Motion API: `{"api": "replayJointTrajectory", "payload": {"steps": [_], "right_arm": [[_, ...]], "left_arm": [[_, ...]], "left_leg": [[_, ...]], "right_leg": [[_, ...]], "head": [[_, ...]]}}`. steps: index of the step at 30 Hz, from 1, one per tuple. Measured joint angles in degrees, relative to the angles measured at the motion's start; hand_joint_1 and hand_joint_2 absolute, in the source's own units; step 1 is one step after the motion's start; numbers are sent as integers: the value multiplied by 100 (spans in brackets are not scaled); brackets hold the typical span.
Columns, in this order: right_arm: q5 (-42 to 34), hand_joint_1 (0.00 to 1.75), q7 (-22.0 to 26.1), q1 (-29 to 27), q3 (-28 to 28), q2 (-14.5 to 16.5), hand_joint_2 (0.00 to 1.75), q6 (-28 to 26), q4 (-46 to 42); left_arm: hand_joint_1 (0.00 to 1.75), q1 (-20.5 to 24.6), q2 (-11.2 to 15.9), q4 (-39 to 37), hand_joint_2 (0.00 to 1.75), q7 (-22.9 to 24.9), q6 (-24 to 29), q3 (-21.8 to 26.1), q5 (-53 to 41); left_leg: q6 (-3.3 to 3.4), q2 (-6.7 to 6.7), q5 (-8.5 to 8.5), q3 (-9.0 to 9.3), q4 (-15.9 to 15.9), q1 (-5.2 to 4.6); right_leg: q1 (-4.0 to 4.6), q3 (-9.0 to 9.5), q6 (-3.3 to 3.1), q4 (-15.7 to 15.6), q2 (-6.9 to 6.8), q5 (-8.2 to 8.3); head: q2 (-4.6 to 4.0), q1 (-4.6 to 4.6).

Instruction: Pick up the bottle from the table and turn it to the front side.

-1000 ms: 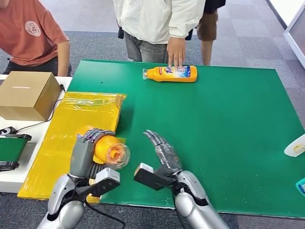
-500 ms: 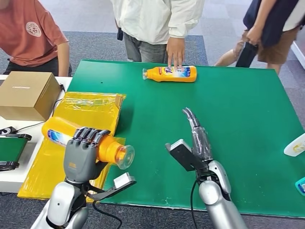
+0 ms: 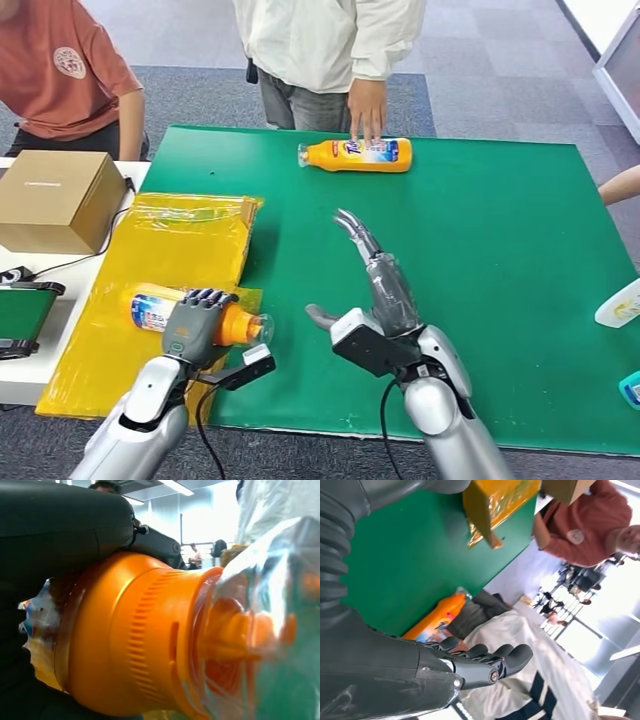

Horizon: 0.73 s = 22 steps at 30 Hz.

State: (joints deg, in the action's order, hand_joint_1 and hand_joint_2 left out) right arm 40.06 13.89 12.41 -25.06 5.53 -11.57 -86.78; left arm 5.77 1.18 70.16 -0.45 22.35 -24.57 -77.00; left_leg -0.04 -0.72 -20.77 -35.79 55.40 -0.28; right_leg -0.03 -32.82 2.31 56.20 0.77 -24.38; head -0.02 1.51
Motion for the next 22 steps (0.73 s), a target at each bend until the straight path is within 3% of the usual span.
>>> {"api": "replayJointTrajectory", "payload": {"steps": [22], "right_arm": [[-1,0,-67,-283,-159,-22,175,17,63]], "left_arm": [[0,-540,-48,240,175,367,202,351,-247]], "left_leg": [[0,0,-1,0,0,1]], "right_leg": [[1,1,-1,0,0,0]], "head": [[1,-1]]}}
